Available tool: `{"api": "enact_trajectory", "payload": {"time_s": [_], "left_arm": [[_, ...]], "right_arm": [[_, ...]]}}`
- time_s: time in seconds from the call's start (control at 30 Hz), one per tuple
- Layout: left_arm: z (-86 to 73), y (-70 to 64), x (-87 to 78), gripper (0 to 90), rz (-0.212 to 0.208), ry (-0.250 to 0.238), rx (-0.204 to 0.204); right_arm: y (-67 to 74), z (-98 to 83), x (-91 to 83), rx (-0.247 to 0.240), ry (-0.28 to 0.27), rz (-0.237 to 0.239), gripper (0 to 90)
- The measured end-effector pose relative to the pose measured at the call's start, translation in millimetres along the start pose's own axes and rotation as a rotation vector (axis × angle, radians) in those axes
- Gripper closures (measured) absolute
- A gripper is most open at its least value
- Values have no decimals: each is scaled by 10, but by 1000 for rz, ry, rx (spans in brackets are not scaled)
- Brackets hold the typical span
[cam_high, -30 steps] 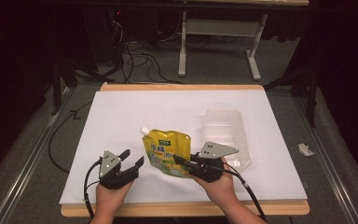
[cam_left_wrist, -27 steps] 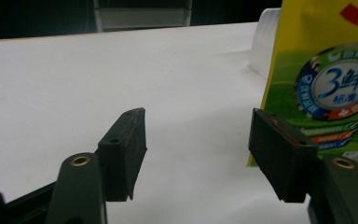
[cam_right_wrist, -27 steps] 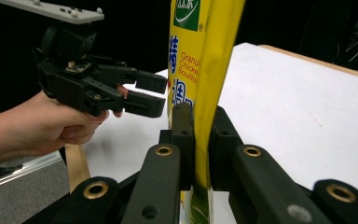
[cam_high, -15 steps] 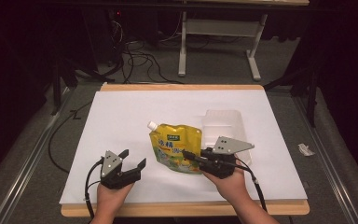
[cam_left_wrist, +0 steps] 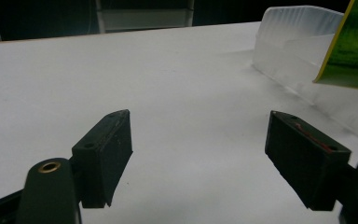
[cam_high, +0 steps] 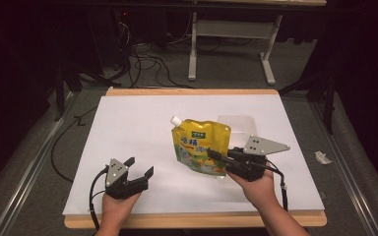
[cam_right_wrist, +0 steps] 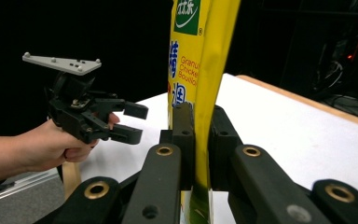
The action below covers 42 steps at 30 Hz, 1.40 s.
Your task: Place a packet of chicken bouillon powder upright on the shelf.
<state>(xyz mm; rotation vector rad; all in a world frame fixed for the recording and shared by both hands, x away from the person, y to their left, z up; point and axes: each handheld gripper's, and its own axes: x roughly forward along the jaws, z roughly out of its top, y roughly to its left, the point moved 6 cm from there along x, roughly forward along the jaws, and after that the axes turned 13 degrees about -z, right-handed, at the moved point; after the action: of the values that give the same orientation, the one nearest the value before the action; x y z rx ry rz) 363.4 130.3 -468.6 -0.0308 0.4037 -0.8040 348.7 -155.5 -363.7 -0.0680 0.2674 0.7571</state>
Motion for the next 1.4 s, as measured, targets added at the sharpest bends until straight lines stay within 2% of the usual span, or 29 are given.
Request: {"api": "enact_trajectory", "payload": {"time_s": [0.27, 0.53, 0.9, 1.1, 1.4], "left_arm": [[-3, -2, 8, 230, -2, 5, 7], [-8, -11, 14, 231, -7, 10, 7], [-7, -6, 12, 231, 0, 9, 8], [-6, -1, 10, 228, 5, 7, 7], [-11, 2, 12, 227, 6, 11, 7]], "right_arm": [[-153, 65, -147, -16, -4, -35, 855], [-325, 56, -277, -33, -5, -66, 856], [-575, 2, -470, 5, -8, -106, 856], [-709, -37, -565, 10, -9, -131, 856], [-854, -119, -674, 32, -11, -135, 856]]}}
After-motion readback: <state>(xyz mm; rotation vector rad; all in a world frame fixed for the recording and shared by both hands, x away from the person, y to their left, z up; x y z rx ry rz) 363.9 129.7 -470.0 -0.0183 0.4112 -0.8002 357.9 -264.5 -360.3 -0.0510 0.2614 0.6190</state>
